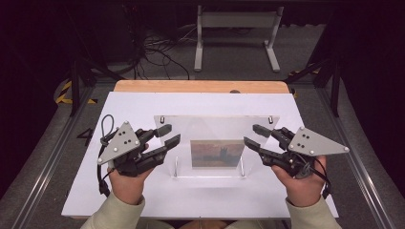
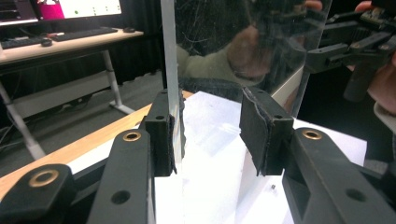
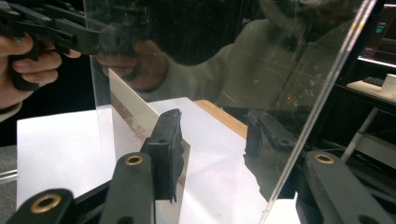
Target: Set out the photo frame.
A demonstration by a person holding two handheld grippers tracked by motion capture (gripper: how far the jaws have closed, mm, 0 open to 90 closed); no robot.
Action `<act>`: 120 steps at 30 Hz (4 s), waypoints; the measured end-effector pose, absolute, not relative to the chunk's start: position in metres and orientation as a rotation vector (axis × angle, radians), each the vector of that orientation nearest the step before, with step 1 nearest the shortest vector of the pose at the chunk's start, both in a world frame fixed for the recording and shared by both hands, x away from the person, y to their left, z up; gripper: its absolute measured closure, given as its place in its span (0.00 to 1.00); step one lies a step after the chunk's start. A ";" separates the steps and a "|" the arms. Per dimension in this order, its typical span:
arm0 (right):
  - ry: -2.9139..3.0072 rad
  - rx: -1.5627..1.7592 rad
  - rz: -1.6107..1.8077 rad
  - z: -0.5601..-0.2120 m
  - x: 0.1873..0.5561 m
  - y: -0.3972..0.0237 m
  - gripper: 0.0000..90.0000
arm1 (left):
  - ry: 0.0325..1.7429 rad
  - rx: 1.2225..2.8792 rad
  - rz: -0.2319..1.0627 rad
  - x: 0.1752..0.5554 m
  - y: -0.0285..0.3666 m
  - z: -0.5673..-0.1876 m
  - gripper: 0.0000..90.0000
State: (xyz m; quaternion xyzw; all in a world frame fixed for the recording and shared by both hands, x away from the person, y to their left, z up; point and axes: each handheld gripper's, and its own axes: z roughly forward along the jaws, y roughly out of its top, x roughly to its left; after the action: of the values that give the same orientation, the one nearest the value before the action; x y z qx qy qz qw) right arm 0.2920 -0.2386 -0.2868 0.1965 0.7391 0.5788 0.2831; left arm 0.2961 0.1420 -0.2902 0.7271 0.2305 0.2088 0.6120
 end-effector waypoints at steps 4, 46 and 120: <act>1.975 0.520 1.553 -0.287 0.293 -0.238 0.61 | 0.531 1.673 0.481 0.298 0.143 -0.291 0.64; 1.934 0.661 1.524 -0.320 0.327 -0.241 0.42 | 0.655 1.700 0.454 0.336 0.148 -0.326 0.41; 2.116 1.105 1.229 -0.443 0.340 -0.350 0.17 | 0.848 1.927 0.419 0.341 0.259 -0.463 0.18</act>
State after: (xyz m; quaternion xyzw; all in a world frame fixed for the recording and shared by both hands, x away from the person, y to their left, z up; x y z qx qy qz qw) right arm 0.3396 -0.3497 -0.4433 0.4008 0.7676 0.4458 0.2267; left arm 0.3407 0.2589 -0.4630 0.7889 0.3473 0.1714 0.4770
